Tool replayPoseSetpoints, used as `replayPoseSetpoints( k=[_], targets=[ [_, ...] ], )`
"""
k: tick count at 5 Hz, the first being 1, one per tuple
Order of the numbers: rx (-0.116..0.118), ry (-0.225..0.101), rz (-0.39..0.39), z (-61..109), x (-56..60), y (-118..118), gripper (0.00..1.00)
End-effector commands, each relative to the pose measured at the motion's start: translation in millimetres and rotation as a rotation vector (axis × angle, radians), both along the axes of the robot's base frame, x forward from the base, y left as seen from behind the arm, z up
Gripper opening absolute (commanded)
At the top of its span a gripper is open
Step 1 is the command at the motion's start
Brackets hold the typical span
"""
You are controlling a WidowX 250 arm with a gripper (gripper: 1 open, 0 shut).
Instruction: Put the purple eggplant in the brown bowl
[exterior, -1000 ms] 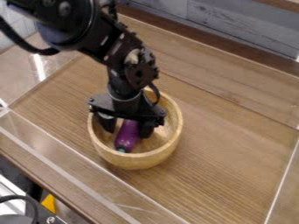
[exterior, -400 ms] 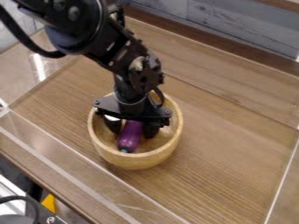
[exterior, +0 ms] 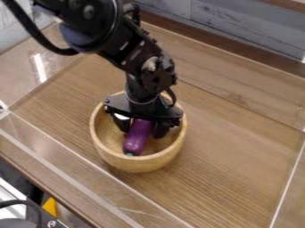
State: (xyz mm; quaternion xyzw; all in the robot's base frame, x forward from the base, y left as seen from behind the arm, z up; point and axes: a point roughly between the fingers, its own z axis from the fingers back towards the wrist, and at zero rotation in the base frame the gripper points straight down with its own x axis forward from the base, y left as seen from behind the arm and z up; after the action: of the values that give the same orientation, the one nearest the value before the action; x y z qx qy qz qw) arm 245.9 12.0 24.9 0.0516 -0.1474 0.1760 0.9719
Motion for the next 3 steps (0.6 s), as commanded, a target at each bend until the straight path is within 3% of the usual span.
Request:
replayPoseSetpoints(
  k=[1,2,3],
  targets=[
    [-0.011,0.005,-0.054,-3.7,6.7,-0.2,1.0],
    [-0.02,0.004,-0.096,-8.2,8.3,-11.4,1.0],
    [-0.016,0.007,-0.158,-2.4,4.5,-15.9,1.0]
  ],
)
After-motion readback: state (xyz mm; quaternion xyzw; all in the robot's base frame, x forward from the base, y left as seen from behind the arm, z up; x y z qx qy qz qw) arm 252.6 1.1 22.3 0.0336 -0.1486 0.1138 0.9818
